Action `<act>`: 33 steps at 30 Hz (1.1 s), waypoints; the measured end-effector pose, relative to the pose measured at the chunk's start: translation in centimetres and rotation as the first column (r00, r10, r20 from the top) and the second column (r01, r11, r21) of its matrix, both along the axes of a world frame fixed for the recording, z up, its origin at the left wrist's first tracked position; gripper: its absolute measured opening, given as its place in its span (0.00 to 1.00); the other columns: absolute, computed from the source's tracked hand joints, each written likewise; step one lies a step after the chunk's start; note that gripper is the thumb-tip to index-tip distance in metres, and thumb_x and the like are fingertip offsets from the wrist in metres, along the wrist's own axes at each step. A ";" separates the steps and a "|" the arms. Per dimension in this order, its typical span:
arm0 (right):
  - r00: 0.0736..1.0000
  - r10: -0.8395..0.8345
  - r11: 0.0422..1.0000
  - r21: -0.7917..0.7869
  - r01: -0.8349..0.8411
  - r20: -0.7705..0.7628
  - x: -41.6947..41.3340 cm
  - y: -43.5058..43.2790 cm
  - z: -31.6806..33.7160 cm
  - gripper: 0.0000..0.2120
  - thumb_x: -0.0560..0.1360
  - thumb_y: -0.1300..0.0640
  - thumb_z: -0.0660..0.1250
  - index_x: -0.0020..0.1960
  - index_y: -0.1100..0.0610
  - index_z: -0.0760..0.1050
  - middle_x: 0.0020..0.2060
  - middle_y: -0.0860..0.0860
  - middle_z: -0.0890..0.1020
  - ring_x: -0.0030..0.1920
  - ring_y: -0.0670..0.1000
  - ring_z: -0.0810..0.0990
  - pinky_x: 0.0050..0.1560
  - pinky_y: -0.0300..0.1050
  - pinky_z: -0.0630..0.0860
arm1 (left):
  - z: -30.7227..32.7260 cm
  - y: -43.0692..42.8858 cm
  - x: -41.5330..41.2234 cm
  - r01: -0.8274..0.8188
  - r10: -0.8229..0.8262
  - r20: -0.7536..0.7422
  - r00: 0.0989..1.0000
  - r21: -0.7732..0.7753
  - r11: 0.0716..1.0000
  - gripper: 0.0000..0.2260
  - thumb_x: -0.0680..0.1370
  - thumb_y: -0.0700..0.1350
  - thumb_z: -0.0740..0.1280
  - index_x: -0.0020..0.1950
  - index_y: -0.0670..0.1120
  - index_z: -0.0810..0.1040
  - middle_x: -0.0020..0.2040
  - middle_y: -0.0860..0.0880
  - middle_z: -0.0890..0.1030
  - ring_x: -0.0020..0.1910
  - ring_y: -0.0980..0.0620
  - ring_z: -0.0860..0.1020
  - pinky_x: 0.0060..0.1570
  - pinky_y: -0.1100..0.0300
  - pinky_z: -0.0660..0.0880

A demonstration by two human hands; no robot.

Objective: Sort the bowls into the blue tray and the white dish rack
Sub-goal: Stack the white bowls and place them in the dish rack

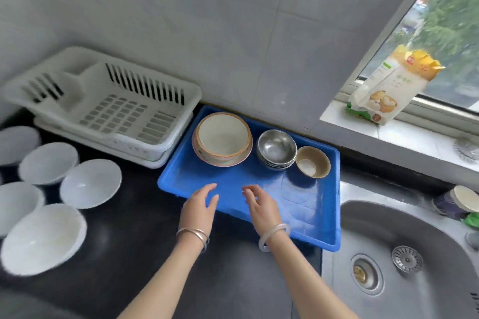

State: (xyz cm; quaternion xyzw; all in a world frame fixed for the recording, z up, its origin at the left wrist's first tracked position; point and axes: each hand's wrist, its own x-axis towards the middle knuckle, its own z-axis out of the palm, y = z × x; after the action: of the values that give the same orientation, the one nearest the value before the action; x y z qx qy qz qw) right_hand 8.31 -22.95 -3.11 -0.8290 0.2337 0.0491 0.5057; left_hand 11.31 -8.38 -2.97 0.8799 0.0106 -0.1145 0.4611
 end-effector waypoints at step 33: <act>0.978 0.157 0.938 0.330 -0.105 -0.134 11.1 27.6 -1.0 0.09 0.74 0.65 0.58 0.47 0.54 0.73 0.49 0.53 0.78 0.39 0.52 0.82 0.31 0.39 0.80 | -6.1 28.6 -5.5 -0.812 0.797 -0.231 0.558 -0.349 0.467 0.26 0.75 0.34 0.62 0.72 0.47 0.63 0.67 0.45 0.74 0.62 0.47 0.76 0.58 0.60 0.69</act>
State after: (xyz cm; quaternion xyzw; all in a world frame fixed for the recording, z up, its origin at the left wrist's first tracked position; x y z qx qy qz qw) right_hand 19.46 4.62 -4.07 -0.7426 0.2062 0.1858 0.6095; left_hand 5.79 20.17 -9.03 0.6480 0.4060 0.1009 0.6364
